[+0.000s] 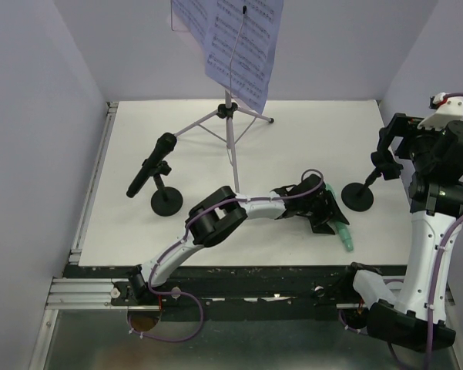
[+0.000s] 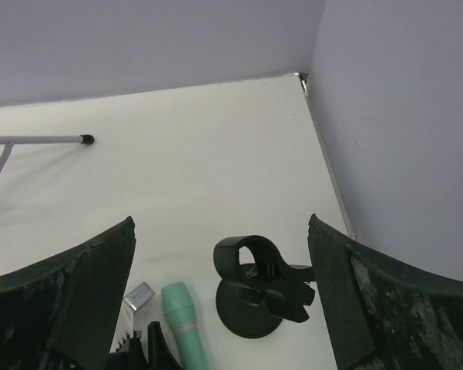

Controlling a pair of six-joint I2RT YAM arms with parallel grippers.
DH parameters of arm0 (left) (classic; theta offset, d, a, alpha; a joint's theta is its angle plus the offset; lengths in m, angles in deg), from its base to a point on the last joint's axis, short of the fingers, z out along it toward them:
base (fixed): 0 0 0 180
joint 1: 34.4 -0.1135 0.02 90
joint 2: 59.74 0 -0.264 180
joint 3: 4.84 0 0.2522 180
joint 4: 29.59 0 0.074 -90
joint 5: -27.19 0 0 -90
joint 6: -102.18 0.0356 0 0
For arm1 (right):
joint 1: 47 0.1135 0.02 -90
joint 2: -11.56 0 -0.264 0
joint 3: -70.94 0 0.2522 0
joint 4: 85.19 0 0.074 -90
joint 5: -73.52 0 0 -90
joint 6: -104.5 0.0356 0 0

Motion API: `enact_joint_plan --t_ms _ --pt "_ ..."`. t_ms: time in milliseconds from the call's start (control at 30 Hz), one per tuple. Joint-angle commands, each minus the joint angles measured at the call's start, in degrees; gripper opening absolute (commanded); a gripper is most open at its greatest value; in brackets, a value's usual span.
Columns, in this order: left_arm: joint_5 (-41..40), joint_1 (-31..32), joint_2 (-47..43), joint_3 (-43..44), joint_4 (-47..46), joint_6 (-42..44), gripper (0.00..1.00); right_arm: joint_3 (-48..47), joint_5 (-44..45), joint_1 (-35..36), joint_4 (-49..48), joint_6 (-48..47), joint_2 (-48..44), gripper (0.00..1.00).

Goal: Pack up the instrument practice props

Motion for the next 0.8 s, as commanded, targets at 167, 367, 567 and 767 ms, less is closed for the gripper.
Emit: enact_joint_plan --t_ms 167,367,567,767 --pt "0.15 -1.87 0.0 0.11 2.48 2.27 0.74 0.6 -3.27 -0.24 -1.71 -0.48 -2.04 1.0" --pt "-1.86 -6.18 -7.91 -7.89 -0.86 14.56 0.74 3.94 -6.34 -0.24 -4.07 0.31 -5.21 1.0" --pt "-8.65 -7.24 -19.86 -12.64 2.82 45.29 0.77 7.81 -8.9 -0.24 -8.47 0.74 -8.11 1.0" --pt "-3.64 -6.37 -33.82 -26.24 3.7 74.21 0.79 5.44 -13.38 -0.24 -7.34 3.91 -7.67 1.0"
